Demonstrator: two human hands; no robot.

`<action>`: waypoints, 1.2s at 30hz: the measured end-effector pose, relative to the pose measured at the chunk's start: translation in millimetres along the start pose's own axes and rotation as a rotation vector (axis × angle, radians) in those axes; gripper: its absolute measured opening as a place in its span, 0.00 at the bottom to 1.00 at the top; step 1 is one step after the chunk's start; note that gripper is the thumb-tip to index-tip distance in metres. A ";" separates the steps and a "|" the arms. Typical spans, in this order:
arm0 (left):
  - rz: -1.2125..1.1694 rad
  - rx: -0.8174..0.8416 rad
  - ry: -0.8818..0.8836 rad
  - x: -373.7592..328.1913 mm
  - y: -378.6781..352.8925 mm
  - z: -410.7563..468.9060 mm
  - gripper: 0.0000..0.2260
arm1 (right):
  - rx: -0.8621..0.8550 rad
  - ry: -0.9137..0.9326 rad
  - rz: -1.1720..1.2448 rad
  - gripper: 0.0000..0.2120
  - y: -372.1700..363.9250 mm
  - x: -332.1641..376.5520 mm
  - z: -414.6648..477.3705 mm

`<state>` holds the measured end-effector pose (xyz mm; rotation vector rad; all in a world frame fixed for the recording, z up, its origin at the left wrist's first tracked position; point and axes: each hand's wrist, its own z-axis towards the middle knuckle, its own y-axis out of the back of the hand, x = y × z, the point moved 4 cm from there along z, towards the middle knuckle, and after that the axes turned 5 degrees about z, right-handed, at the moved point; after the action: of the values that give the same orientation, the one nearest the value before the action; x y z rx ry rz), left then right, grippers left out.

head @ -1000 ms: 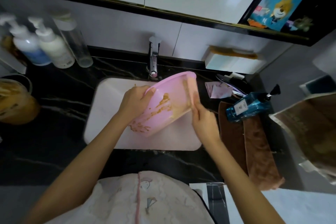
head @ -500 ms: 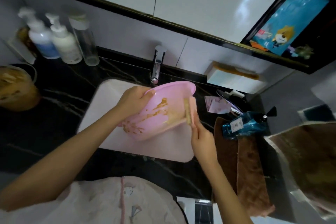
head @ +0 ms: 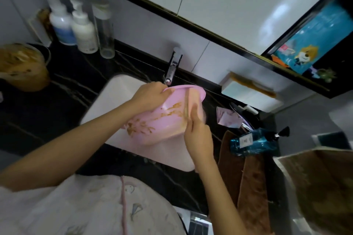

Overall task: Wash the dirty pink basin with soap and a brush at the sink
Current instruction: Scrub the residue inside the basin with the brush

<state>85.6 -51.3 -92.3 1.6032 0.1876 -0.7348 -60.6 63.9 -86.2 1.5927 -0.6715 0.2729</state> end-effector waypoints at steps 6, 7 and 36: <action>-0.045 0.012 0.000 4.3 8.7 2.1 0.20 | -0.019 -0.184 0.073 0.23 14.8 -46.0 6.6; -0.036 0.019 -0.007 -1.0 6.9 2.4 0.20 | -0.029 -0.235 0.095 0.23 15.5 -41.6 17.0; -0.087 0.140 -0.073 -24.0 -12.2 -23.2 0.14 | -0.077 -0.361 0.418 0.19 0.3 4.6 39.4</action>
<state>68.5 -20.3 -89.3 1.7054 0.1564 -0.8892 -65.4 24.6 -89.3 1.4289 -1.2840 0.2630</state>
